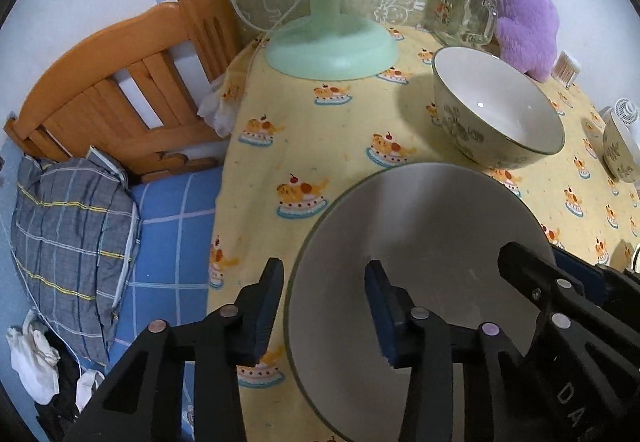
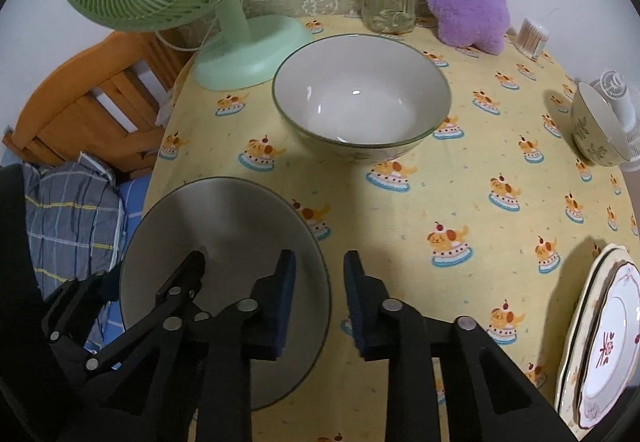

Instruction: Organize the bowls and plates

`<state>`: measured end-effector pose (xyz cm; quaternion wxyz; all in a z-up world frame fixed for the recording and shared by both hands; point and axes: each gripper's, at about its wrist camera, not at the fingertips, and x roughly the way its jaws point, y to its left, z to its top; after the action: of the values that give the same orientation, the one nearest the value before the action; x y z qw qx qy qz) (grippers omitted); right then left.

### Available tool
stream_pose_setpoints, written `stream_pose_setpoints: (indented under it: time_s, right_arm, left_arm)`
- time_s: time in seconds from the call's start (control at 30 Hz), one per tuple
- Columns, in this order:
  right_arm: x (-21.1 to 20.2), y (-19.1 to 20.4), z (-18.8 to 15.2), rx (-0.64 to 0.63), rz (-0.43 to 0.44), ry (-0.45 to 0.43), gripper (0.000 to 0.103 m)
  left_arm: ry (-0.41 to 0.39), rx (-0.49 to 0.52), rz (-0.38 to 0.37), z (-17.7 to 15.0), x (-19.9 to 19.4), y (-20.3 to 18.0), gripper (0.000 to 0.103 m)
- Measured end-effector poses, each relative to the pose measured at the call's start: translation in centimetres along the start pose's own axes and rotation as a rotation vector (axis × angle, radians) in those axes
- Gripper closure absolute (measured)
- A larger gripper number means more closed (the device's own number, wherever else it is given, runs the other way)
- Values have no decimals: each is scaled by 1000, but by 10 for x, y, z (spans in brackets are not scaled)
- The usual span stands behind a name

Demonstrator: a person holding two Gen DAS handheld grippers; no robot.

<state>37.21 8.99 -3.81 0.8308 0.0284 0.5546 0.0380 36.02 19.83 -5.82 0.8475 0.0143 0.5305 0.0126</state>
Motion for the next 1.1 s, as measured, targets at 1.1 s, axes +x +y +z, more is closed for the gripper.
stream_pose_setpoints:
  time_s: [1.1]
  right_arm:
    - [-41, -89, -55, 5, -39, 59, 83]
  left_arm:
    - [71, -30, -90, -56, -42, -98, 62]
